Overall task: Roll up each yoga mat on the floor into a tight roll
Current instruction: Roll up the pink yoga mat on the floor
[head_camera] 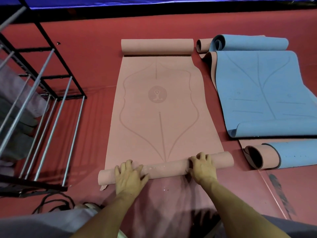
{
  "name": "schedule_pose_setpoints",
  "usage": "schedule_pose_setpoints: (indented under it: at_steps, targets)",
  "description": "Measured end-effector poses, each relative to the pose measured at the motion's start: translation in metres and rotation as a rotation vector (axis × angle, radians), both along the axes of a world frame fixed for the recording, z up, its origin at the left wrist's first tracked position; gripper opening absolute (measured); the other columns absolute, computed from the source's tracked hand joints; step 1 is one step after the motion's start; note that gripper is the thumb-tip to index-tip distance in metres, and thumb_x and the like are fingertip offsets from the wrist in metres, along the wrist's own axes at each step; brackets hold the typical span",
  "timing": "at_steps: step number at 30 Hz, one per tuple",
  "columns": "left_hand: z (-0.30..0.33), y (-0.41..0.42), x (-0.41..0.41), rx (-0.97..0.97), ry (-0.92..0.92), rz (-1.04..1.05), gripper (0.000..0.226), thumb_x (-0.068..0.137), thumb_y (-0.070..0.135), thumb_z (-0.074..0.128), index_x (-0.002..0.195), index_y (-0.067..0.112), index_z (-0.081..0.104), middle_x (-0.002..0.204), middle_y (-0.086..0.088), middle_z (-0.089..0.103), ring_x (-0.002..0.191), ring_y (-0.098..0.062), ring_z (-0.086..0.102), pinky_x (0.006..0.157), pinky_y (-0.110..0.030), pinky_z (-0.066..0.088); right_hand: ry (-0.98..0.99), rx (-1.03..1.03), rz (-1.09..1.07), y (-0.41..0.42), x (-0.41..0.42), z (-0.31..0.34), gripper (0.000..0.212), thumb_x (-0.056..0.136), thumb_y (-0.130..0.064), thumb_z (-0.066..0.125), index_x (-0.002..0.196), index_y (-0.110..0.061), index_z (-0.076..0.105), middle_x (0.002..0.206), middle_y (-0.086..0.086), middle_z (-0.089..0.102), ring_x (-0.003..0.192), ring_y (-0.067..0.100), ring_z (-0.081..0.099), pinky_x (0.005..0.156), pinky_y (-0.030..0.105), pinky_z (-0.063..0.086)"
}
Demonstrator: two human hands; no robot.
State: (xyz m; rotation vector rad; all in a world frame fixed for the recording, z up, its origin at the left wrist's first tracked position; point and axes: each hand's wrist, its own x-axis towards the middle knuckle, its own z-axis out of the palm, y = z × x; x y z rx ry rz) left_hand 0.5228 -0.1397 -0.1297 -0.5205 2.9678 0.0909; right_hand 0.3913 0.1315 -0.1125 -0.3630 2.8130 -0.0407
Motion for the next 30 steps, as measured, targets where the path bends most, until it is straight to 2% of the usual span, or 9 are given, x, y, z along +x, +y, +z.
schedule_pose_setpoints:
  at_steps: [5, 10, 13, 15, 18, 21, 23, 27, 30]
  targets:
    - [0.001, -0.001, -0.006, 0.061, -0.094, 0.029, 0.071, 0.072, 0.081, 0.049, 0.131, 0.045, 0.065, 0.114, 0.003, 0.058, 0.111, -0.024, 0.052, 0.099, -0.045, 0.038, 0.011, -0.098, -0.021, 0.006, 0.0, -0.003, 0.062, 0.092, -0.059, 0.065, 0.139, -0.021, 0.05, 0.133, 0.0, 0.055, 0.121, 0.027, 0.046, 0.107, 0.037, 0.041]
    - [0.006, -0.015, -0.028, 0.09, -0.229, -0.014, 0.068, 0.087, 0.077, 0.053, 0.148, 0.048, 0.043, 0.133, 0.005, 0.054, 0.129, -0.022, 0.043, 0.107, -0.043, 0.035, 0.003, -0.096, 0.044, 0.001, -0.011, -0.006, 0.046, 0.097, -0.058, 0.053, 0.124, -0.02, 0.055, 0.133, 0.0, 0.057, 0.127, 0.029, 0.043, 0.11, 0.04, 0.037]
    - [0.01, -0.026, -0.046, 0.189, -0.28, 0.024, 0.064, 0.082, 0.077, 0.061, 0.138, 0.047, 0.053, 0.129, 0.008, 0.062, 0.127, -0.021, 0.047, 0.102, -0.042, 0.042, -0.017, 0.014, 0.054, -0.001, -0.013, -0.009, 0.068, 0.087, -0.067, 0.051, 0.137, -0.021, 0.054, 0.148, 0.008, 0.044, 0.14, 0.04, 0.032, 0.119, 0.056, 0.02]
    - [0.008, -0.031, -0.051, 0.26, -0.263, 0.072, 0.062, 0.077, 0.075, 0.068, 0.129, 0.043, 0.055, 0.123, 0.012, 0.066, 0.122, -0.02, 0.051, 0.098, -0.04, 0.043, 0.022, 0.092, 0.074, -0.004, -0.01, -0.012, 0.078, 0.076, -0.074, 0.058, 0.135, -0.023, 0.055, 0.139, 0.01, 0.046, 0.128, 0.039, 0.04, 0.113, 0.062, 0.024]
    - [0.005, -0.031, -0.054, 0.313, -0.214, 0.106, 0.051, 0.076, 0.07, 0.075, 0.116, 0.042, 0.059, 0.12, 0.01, 0.06, 0.121, -0.021, 0.052, 0.099, -0.041, 0.043, 0.064, 0.098, 0.07, -0.007, -0.012, -0.016, 0.077, 0.076, -0.074, 0.069, 0.132, -0.023, 0.059, 0.126, 0.006, 0.055, 0.116, 0.034, 0.05, 0.106, 0.058, 0.036]
    - [0.004, -0.031, -0.054, 0.319, -0.177, 0.103, 0.05, 0.078, 0.068, 0.075, 0.121, 0.045, 0.064, 0.123, 0.008, 0.053, 0.122, -0.022, 0.048, 0.104, -0.041, 0.041, 0.069, 0.081, 0.041, -0.01, -0.016, -0.016, 0.075, 0.072, -0.069, 0.078, 0.124, -0.018, 0.061, 0.114, 0.003, 0.061, 0.109, 0.032, 0.057, 0.103, 0.056, 0.041]
    - [0.003, -0.033, -0.054, 0.329, -0.13, 0.104, 0.05, 0.079, 0.067, 0.074, 0.12, 0.042, 0.062, 0.118, 0.01, 0.061, 0.118, -0.021, 0.055, 0.101, -0.041, 0.041, 0.075, 0.059, 0.042, -0.012, -0.02, -0.015, 0.067, 0.077, -0.069, 0.074, 0.12, -0.02, 0.058, 0.115, 0.001, 0.061, 0.111, 0.031, 0.056, 0.107, 0.054, 0.038]
    - [0.008, -0.04, -0.06, 0.424, -0.099, 0.167, 0.041, 0.078, 0.062, 0.076, 0.095, 0.029, 0.056, 0.097, 0.012, 0.07, 0.105, -0.022, 0.064, 0.091, -0.039, 0.046, 0.061, 0.027, 0.035, -0.017, -0.03, -0.017, 0.056, 0.086, -0.067, 0.065, 0.119, -0.023, 0.055, 0.125, -0.001, 0.06, 0.122, 0.029, 0.05, 0.113, 0.05, 0.031]
    - [0.014, -0.046, -0.066, 0.455, -0.198, 0.161, 0.047, 0.072, 0.063, 0.08, 0.101, 0.031, 0.06, 0.099, 0.014, 0.067, 0.108, -0.02, 0.062, 0.095, -0.039, 0.044, 0.06, 0.021, 0.036, -0.022, -0.035, -0.018, 0.057, 0.088, -0.068, 0.062, 0.123, -0.023, 0.056, 0.134, -0.001, 0.057, 0.129, 0.029, 0.046, 0.117, 0.05, 0.028]
